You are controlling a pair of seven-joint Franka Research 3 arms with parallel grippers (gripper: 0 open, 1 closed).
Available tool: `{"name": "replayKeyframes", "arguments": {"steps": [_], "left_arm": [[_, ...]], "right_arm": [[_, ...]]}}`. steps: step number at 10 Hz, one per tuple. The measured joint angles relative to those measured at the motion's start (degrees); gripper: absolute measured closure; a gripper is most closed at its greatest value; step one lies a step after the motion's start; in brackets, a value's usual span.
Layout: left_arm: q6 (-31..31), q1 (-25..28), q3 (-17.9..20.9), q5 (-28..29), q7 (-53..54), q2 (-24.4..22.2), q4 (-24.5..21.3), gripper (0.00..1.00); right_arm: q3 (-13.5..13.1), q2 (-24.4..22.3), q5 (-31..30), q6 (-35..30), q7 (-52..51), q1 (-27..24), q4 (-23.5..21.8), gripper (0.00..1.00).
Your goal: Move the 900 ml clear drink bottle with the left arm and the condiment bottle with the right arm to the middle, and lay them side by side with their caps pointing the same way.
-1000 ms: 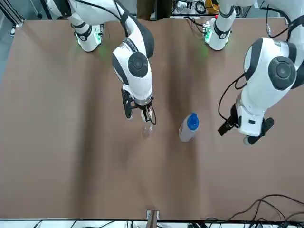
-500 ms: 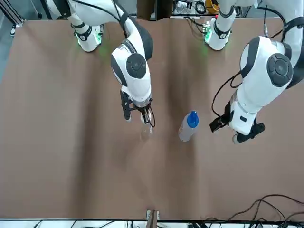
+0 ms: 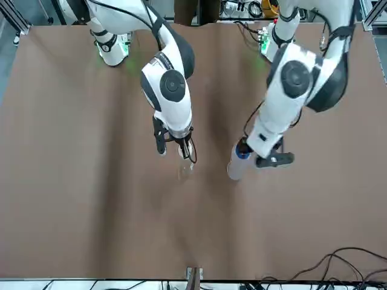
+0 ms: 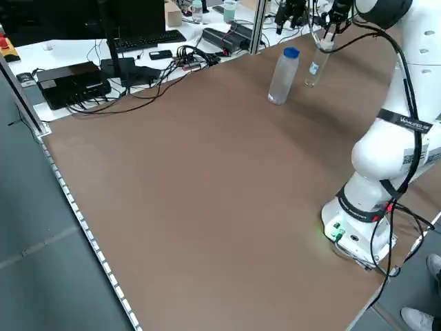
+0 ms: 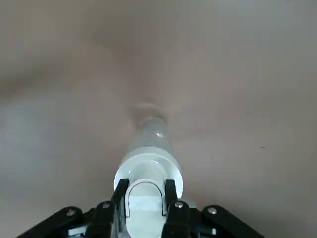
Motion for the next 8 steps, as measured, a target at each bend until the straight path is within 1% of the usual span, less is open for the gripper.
{"name": "replayKeyframes", "arguments": {"steps": [2,6,8], "left_arm": [[0.3,0.5,0.0,0.0,7.3,1.4,0.0,0.0],[0.1,0.2,-0.2,0.0,10.3,1.5,-1.3,0.0],[0.1,0.2,-0.8,0.0,10.7,1.5,-2.4,0.0]], "right_arm": [[0.0,0.1,0.0,0.0,0.0,0.0,0.0,0.67],[0.0,0.1,0.0,0.2,0.0,0.0,0.0,0.65],[0.0,0.1,0.0,0.4,0.0,0.0,0.2,0.6]]}}
